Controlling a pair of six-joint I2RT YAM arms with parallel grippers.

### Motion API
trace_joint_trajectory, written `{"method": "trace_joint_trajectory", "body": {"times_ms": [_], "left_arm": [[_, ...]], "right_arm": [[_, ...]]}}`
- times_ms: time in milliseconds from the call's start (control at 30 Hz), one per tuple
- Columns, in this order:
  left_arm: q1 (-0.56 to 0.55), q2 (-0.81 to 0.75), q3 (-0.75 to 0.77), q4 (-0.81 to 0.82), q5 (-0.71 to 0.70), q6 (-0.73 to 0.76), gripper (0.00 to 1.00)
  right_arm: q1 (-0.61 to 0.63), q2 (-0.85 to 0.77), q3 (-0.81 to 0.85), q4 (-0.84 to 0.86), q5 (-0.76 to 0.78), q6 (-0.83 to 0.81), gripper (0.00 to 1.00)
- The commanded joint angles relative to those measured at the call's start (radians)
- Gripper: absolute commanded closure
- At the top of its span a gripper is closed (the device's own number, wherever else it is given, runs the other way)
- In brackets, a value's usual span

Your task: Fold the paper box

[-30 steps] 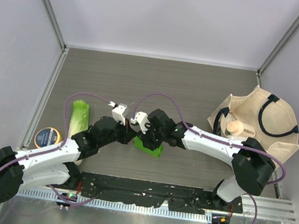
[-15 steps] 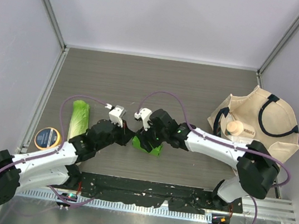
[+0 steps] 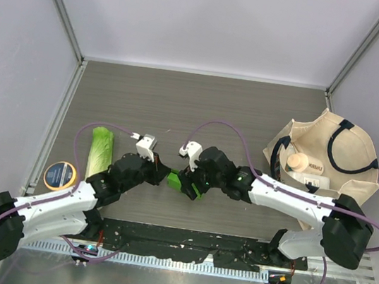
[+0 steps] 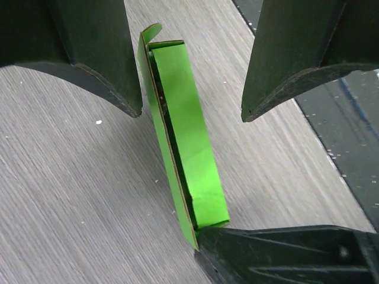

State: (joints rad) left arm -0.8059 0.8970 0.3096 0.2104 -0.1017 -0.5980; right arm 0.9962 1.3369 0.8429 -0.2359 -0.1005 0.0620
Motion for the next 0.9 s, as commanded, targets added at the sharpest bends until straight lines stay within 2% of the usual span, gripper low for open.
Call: {"method": "trace_joint_trajectory", "body": {"times_ms": [0,67,200,300,400,433,633,767,800,867], "left_arm": [[-0.01,-0.013,0.005,-0.054,-0.007,-0.008,1.0],[-0.01,-0.012,0.005,-0.058,-0.006,-0.009,1.0],[-0.01,-0.004,0.005,-0.052,0.002,-0.022,1.0],[-0.012,-0.003,0.003,-0.049,0.0,-0.029,1.0],[-0.015,-0.001,0.005,-0.055,-0.003,-0.039,1.0],[-0.018,0.0,0.003,-0.06,-0.006,-0.039,1.0],[-0.026,-0.001,-0.01,-0.06,-0.027,-0.043,1.0],[-0.032,0.009,-0.01,-0.048,-0.047,-0.046,1.0],[-0.033,0.013,-0.01,-0.045,-0.053,-0.046,1.0],[-0.035,0.023,-0.009,-0.039,-0.067,-0.043,1.0]], "right_arm": [[0.057,0.025,0.009,0.063,0.123,-0.057,0.27],[0.099,0.034,-0.007,0.084,0.232,-0.106,0.27],[0.151,0.093,0.012,0.101,0.303,-0.136,0.27],[0.162,0.119,0.004,0.136,0.366,-0.154,0.33],[0.162,0.136,0.008,0.147,0.41,-0.163,0.42],[0.16,0.142,0.005,0.152,0.41,-0.166,0.49],[0.142,0.136,-0.03,0.224,0.357,-0.18,0.62],[0.124,0.11,-0.044,0.259,0.317,-0.197,0.62],[0.121,0.105,-0.045,0.26,0.315,-0.198,0.6],[0.113,0.094,-0.047,0.251,0.302,-0.189,0.49]]}}
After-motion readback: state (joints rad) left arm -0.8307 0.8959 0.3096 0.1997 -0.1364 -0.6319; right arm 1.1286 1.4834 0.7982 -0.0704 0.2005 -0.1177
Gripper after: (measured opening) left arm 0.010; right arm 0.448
